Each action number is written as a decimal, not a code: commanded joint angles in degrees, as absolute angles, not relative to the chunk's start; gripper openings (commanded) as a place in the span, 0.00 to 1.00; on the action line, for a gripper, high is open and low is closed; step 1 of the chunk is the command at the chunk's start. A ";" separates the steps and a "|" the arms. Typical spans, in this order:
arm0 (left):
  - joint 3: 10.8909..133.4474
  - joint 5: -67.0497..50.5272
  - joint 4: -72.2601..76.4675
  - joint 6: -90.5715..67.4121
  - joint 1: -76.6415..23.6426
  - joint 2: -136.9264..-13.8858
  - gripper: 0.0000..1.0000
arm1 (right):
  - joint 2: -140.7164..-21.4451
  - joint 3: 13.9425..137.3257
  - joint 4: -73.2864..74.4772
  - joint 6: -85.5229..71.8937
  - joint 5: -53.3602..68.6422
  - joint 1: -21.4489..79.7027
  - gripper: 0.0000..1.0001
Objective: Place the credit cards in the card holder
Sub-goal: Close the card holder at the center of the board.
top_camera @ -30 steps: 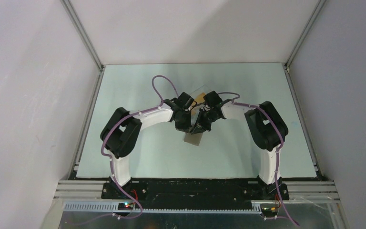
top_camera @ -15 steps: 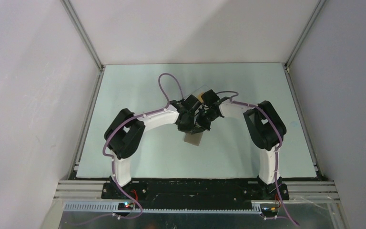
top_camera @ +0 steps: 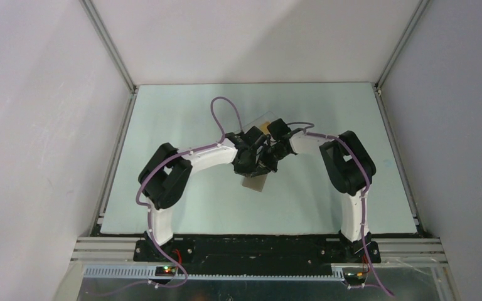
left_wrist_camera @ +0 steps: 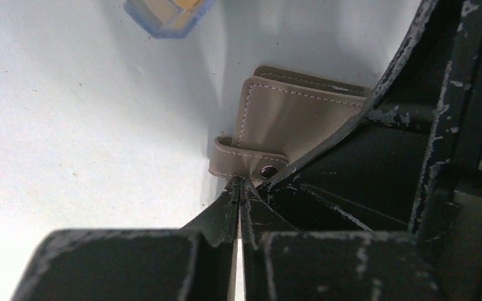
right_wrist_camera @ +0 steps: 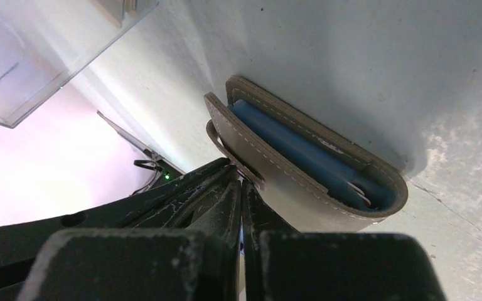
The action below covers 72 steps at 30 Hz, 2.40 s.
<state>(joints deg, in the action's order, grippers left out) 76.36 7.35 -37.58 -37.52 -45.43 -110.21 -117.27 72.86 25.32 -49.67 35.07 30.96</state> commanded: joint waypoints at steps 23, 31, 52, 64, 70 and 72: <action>72.95 1.12 -37.48 -38.50 -37.59 -93.26 0.29 | -104.38 63.98 22.58 -45.50 34.31 27.19 0.21; 67.71 -1.31 -34.16 -39.01 -35.91 -91.98 0.30 | -100.36 64.67 23.56 -45.14 35.79 25.64 0.38; 68.86 -5.53 -30.76 -39.43 -37.91 -97.33 0.33 | -110.60 68.47 27.78 -43.83 34.45 27.99 0.30; 71.68 -5.40 -30.80 -39.09 -39.67 -100.97 0.30 | -110.40 68.52 23.12 -46.21 38.44 27.08 0.31; 74.90 -5.84 -30.78 -39.20 -40.98 -104.68 0.28 | -110.97 68.46 22.54 -46.73 39.18 26.82 0.30; 75.73 -5.88 -30.81 -39.20 -41.43 -106.24 0.26 | -111.14 68.46 22.46 -46.75 39.30 26.78 0.29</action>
<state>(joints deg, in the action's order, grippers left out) 73.14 -5.02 -31.35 -39.03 -40.21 -103.96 -110.26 66.89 23.75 -45.87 37.95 27.07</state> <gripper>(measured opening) 0.275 0.294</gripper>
